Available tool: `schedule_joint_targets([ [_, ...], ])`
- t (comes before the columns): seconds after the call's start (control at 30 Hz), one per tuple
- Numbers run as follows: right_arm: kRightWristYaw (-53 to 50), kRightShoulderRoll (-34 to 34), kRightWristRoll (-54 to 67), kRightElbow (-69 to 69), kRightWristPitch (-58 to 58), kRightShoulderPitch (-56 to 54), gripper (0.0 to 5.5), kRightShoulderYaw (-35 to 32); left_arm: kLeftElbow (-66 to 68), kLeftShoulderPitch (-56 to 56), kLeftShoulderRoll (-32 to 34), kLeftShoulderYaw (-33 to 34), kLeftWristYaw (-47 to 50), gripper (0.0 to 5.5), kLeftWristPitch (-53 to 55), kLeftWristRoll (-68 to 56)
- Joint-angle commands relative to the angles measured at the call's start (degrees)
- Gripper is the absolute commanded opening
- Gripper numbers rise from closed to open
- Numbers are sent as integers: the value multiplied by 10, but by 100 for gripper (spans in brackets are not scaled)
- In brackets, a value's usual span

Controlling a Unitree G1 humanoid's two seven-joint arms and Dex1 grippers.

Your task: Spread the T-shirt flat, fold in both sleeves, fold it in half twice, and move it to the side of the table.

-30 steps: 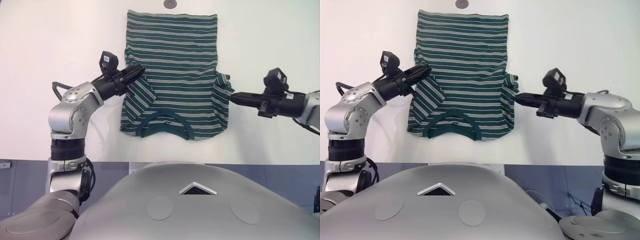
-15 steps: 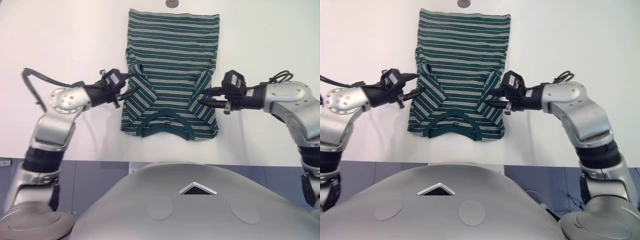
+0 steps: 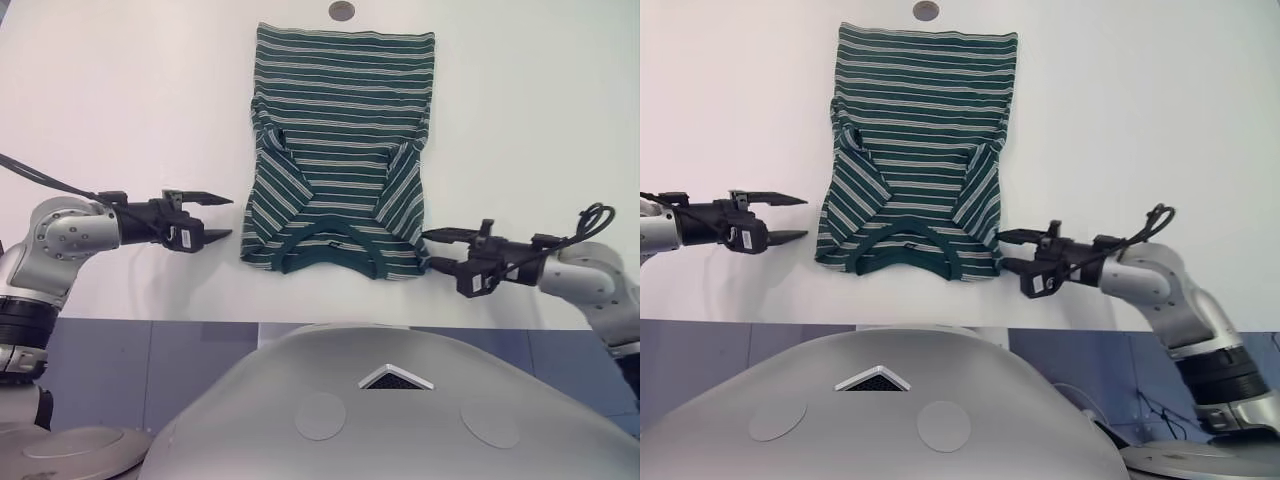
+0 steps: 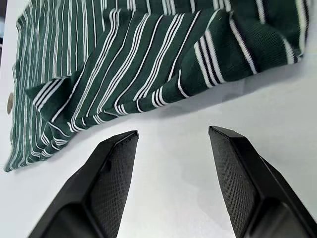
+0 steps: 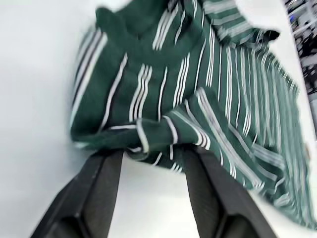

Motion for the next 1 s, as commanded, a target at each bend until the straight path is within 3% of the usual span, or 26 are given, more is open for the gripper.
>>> schedule_joint_targets([
  [0.03, -16, 19, -67, 19, -15, -9, 217, 35, 49, -11, -28, -53, -1, 262, -66, 57],
  [0.17, -28, 29, -92, 42, -8, -25, 153, 55, 84, -42, -42, -85, 15, 262, -130, 99],
  [0.3, -3, 29, -46, 38, 46, -35, 72, 61, 105, -57, -47, -119, 8, 186, -127, 111],
  [0.4, 72, 12, 46, -4, 176, -27, 7, 72, 101, -51, -19, -149, -44, 119, -51, 121],
  [0.47, 120, 1, 133, -62, 295, -24, 0, 75, 76, -39, -12, -164, -87, 70, 28, 85],
  [0.57, 209, -82, 313, -161, 480, -5, 0, 46, -89, 22, 56, -181, -180, 3, 273, -87],
  [0.67, 216, -87, 518, -189, 629, -51, 0, -32, -230, 35, 110, -157, -202, 3, 487, -306],
  [0.73, 208, -70, 587, -155, 677, -91, 0, -67, -230, -8, 79, -123, -189, 3, 555, -373],
  [0.83, 193, -35, 683, -30, 761, -186, 0, -131, -162, -153, -21, -60, -139, 3, 662, -443],
  [1.0, 112, 76, 669, 149, 812, -386, 0, -134, 37, -311, -150, -44, -53, 3, 675, -346],
])
